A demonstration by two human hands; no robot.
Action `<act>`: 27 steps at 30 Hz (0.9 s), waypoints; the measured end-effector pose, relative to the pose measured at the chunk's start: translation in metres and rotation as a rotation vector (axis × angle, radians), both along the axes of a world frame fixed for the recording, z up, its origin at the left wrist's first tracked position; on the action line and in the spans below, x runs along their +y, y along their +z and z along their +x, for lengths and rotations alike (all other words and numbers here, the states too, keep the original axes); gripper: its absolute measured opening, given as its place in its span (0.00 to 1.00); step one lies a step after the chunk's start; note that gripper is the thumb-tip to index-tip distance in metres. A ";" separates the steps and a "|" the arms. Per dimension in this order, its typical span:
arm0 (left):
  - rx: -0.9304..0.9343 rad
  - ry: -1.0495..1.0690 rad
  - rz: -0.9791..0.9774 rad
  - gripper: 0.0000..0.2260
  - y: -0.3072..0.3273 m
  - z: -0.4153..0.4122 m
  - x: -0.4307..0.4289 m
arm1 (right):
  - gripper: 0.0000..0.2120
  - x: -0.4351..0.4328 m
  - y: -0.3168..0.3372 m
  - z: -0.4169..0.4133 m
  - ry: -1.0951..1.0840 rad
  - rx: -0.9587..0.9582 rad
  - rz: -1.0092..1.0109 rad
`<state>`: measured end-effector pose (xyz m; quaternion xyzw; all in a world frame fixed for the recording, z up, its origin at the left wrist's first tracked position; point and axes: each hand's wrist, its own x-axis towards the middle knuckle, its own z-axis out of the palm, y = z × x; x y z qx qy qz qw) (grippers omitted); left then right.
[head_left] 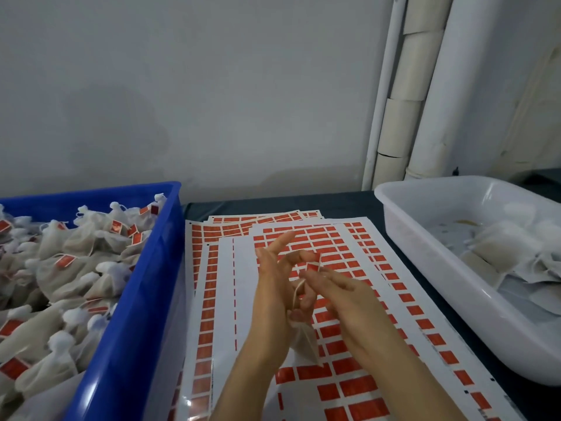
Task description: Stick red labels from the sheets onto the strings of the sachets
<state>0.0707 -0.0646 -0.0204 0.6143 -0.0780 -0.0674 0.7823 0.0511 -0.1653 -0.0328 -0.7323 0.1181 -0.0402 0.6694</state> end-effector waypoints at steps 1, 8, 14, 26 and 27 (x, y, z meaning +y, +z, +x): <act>-0.013 -0.002 -0.004 0.30 -0.005 0.002 0.000 | 0.05 0.000 -0.004 0.003 -0.032 -0.015 0.021; 0.020 0.109 0.102 0.15 -0.024 0.005 -0.002 | 0.10 -0.006 -0.017 0.020 -0.158 -0.122 -0.336; 0.007 0.064 0.150 0.05 -0.031 0.006 -0.001 | 0.05 -0.011 -0.025 0.025 -0.191 -0.213 -0.450; 0.158 -0.005 0.271 0.03 -0.035 0.008 0.004 | 0.11 -0.019 -0.018 0.020 -0.390 -0.343 -0.141; 0.183 -0.014 0.252 0.04 -0.034 0.009 0.006 | 0.12 -0.021 -0.017 0.019 -0.406 -0.338 -0.097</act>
